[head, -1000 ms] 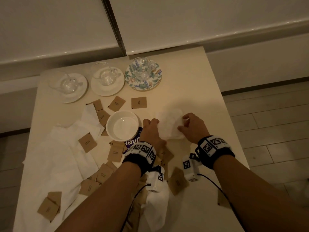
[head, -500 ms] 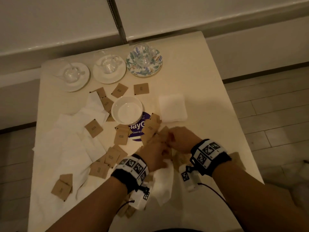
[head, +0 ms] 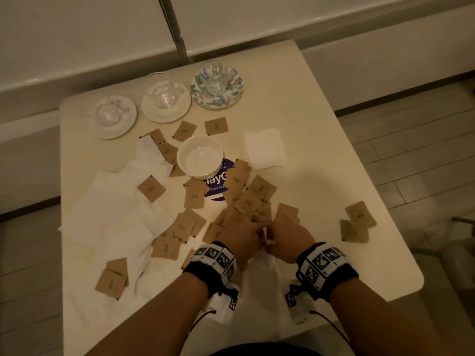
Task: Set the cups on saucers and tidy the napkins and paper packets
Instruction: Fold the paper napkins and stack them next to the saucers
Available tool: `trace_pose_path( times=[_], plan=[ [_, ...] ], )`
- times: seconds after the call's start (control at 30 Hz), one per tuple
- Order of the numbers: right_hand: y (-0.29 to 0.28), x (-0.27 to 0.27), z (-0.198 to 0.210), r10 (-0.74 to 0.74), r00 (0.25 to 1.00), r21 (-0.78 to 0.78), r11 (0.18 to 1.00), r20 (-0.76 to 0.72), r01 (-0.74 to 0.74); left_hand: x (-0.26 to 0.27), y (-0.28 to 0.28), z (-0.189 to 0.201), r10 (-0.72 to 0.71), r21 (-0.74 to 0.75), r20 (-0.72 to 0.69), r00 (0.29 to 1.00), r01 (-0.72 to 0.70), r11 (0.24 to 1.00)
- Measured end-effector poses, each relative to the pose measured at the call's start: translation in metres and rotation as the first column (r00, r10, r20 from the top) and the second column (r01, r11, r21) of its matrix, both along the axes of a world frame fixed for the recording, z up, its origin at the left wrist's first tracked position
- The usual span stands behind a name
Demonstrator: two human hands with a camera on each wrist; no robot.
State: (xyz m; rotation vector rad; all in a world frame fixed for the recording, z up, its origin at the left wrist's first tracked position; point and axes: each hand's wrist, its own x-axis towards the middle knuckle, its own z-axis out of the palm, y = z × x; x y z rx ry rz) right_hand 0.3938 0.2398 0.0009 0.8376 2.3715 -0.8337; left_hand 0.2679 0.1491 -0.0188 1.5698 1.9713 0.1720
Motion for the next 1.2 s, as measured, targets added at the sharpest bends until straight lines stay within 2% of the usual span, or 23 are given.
trace_pose_path(
  times=[0.1,0.2,0.37,0.43,0.53,0.67,0.77,0.83,0.9,0.97,1.07,1.13,1.2],
  plan=[
    [0.006,0.001,0.012,-0.098,0.994,-0.089,0.991,-0.042,0.094,-0.007,-0.006,0.003,0.098,0.008,0.177,0.979,-0.101,0.995],
    [0.018,-0.001,0.030,-0.172,0.984,-0.124,0.978,-0.049,0.165,-0.013,-0.006,0.012,0.168,-0.014,0.353,0.920,-0.174,0.985],
    [0.036,-0.018,0.058,-0.200,0.974,-0.098,0.977,-0.105,0.190,-0.023,0.009,0.038,0.202,0.028,0.478,0.855,-0.245,0.969],
    [0.041,-0.025,0.067,-0.261,0.943,-0.112,0.964,-0.209,0.242,-0.031,0.016,0.051,0.244,0.065,0.495,0.834,-0.315,0.947],
    [0.041,-0.032,0.075,-0.358,0.854,-0.207,0.932,-0.378,0.298,-0.046,0.022,0.065,0.294,0.133,0.470,0.832,-0.396,0.908],
    [0.034,-0.039,0.072,-0.411,0.775,-0.205,0.912,-0.479,0.357,-0.061,0.024,0.075,0.339,0.172,0.448,0.827,-0.451,0.876],
    [0.037,-0.042,0.072,-0.577,0.635,-0.348,0.816,-0.513,0.461,-0.071,0.020,0.077,0.362,0.173,0.438,0.823,-0.472,0.864],
    [0.039,-0.043,0.074,-0.635,0.573,-0.424,0.773,-0.518,0.473,-0.073,0.016,0.076,0.381,0.145,0.462,0.801,-0.492,0.858],
    [0.040,-0.045,0.078,-0.627,0.583,-0.441,0.779,-0.517,0.446,-0.072,0.012,0.078,0.336,0.178,0.473,0.814,-0.462,0.869],
    [0.039,-0.049,0.081,-0.576,0.641,-0.437,0.813,-0.508,0.385,-0.069,0.012,0.082,0.242,0.252,0.458,0.855,-0.386,0.887],
    [0.039,-0.056,0.085,-0.503,0.695,-0.418,0.854,-0.515,0.309,-0.065,0.017,0.086,0.186,0.291,0.476,0.860,-0.353,0.889],
    [0.044,-0.056,0.084,-0.513,0.664,-0.397,0.854,-0.544,0.336,-0.068,0.020,0.088,0.240,0.233,0.503,0.830,-0.397,0.888],
    [0.049,-0.053,0.079,-0.550,0.596,-0.350,0.834,-0.585,0.427,-0.074,0.020,0.087,0.286,0.179,0.490,0.823,-0.417,0.891]
  ],
)
